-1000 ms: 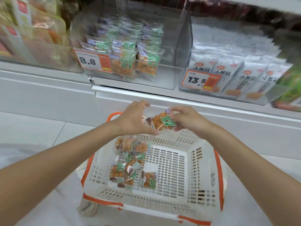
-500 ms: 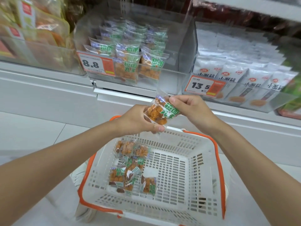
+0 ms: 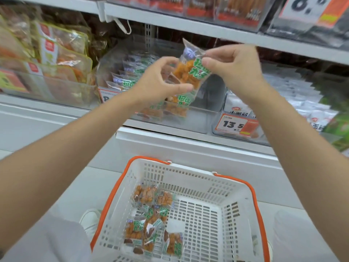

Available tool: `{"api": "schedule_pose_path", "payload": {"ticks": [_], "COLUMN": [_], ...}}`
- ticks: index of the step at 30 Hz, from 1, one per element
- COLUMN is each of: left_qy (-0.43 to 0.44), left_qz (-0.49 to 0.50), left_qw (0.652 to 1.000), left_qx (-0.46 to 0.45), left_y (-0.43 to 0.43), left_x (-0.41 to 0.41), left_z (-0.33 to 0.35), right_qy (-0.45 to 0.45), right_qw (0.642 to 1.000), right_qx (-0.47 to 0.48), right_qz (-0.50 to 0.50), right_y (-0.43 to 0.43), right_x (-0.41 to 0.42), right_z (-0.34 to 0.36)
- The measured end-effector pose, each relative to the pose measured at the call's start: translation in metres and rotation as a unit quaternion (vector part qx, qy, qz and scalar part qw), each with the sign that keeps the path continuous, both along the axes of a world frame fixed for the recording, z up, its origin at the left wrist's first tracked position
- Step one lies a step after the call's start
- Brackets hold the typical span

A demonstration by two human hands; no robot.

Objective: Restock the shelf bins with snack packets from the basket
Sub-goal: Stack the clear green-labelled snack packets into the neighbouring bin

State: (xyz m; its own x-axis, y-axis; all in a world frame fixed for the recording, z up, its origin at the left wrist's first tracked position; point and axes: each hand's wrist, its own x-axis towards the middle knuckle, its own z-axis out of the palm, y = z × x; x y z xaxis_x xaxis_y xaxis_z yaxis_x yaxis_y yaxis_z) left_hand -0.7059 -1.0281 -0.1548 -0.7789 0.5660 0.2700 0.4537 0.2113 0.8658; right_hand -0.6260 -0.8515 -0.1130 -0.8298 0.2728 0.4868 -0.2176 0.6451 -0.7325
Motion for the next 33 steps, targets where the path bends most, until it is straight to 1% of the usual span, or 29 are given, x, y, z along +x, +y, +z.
{"api": "schedule_pose_path", "payload": {"ticks": [2,4,6,8,10,13,17,21,22,23,26,27,28,30,31,32,33], "left_qy": [0.021,0.042,0.082,0.111,0.119,0.142,0.159,0.195,0.207,0.224,0.307,0.339,0.372,0.418,0.411,0.375,0.32], "left_qz": [0.05,0.067,0.073,0.072,0.068,0.06,0.1,0.113,0.12,0.131,0.181,0.183,0.166,0.102,0.075,0.057,0.043], "left_qw": [0.998,0.994,0.988,0.984,0.982,0.972,0.961,0.943,0.94,0.937,0.917,0.911,0.904,0.895,0.9,0.913,0.929], "left_qx": [-0.026,-0.071,-0.105,-0.118,-0.132,-0.175,-0.205,-0.245,-0.244,-0.236,-0.176,-0.15,-0.132,-0.119,-0.126,-0.148,-0.183], "left_y": [-0.002,-0.003,-0.003,0.0,0.002,0.005,0.004,0.005,0.004,0.003,-0.006,-0.01,-0.013,-0.018,-0.02,-0.023,-0.026], "left_x": [-0.019,-0.031,-0.036,-0.038,-0.04,-0.046,-0.047,-0.042,-0.04,-0.037,-0.024,-0.017,-0.008,0.012,0.024,0.036,0.047], "left_z": [-0.01,-0.027,-0.036,-0.038,-0.037,-0.045,-0.051,-0.052,-0.052,-0.053,-0.061,-0.065,-0.07,-0.087,-0.099,-0.113,-0.126], "right_qy": [-0.033,-0.086,-0.116,-0.13,-0.147,-0.185,-0.209,-0.228,-0.214,-0.178,-0.011,0.02,0.027,-0.012,-0.052,-0.106,-0.17], "right_qw": [0.998,0.993,0.989,0.987,0.985,0.978,0.971,0.967,0.969,0.974,0.987,0.988,0.989,0.993,0.993,0.989,0.982], "right_qx": [0.038,0.069,0.085,0.078,0.074,0.083,0.096,0.109,0.117,0.128,0.138,0.131,0.122,0.102,0.093,0.083,0.071], "right_qz": [-0.025,-0.038,-0.046,-0.049,-0.056,-0.059,-0.06,-0.047,-0.051,-0.062,-0.084,-0.082,-0.077,-0.065,-0.058,-0.052,-0.044], "right_y": [0.002,0.003,0.003,0.004,0.003,0.003,0.003,0.002,0.001,-0.001,-0.012,-0.016,-0.02,-0.03,-0.034,-0.038,-0.04], "right_x": [-0.019,-0.032,-0.037,-0.039,-0.041,-0.04,-0.04,-0.041,-0.038,-0.034,-0.009,0.001,0.011,0.032,0.042,0.053,0.064], "right_z": [-0.012,-0.031,-0.048,-0.061,-0.071,-0.085,-0.087,-0.084,-0.086,-0.087,-0.096,-0.102,-0.11,-0.133,-0.147,-0.164,-0.182]}}
